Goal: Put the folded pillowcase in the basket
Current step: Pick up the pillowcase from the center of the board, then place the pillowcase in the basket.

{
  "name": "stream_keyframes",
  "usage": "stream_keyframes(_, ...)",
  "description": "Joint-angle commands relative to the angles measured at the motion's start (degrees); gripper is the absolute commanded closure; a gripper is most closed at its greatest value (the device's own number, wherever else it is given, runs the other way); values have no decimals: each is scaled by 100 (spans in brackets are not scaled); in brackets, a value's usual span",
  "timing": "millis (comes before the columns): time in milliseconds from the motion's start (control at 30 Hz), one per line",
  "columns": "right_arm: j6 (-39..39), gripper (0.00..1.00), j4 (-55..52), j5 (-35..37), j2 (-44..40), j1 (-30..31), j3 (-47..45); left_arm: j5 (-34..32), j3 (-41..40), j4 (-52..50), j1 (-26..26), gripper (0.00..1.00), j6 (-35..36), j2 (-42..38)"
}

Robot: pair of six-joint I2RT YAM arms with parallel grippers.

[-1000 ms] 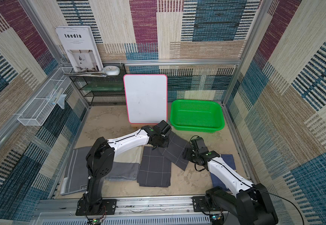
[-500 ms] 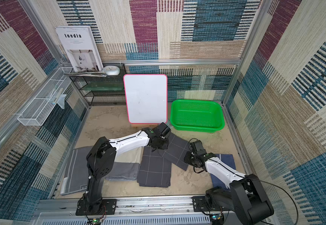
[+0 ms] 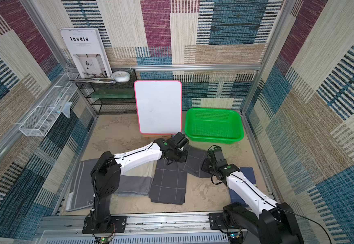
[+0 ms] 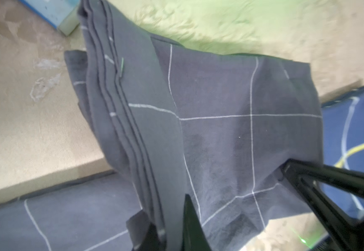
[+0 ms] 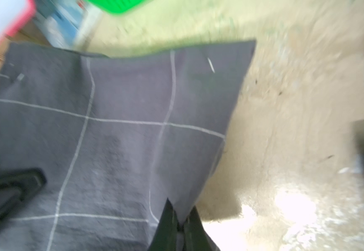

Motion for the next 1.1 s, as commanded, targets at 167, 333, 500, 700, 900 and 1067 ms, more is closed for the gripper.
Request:
stream_keyframes(167,-526,100,-614,231,-1029,10,668,-488,-432,448,-120,100,15,-765)
stream_keyframes(333,-889,100,-912,519,-954,8,1436,-470,-106,493,-159,100,80,-929)
stream_keyframes(500,-1252,100,-778,1231,-656,1,1851,-596,638,379,-162,100,273,-756)
stream_keyframes(700,-1559,100,-706,1722,23,-193,2510,-850,1714,168,-156,100,583,-73)
stream_keyframes(900,-1482,100,-178,1216,741,-911,2849,-983,2985,110,-152,100,892,851)
stream_keyframes(1067,-1380,100,69,1150,1462,-1318,3175,-1029,4505,-91,-81,100,1113,1907)
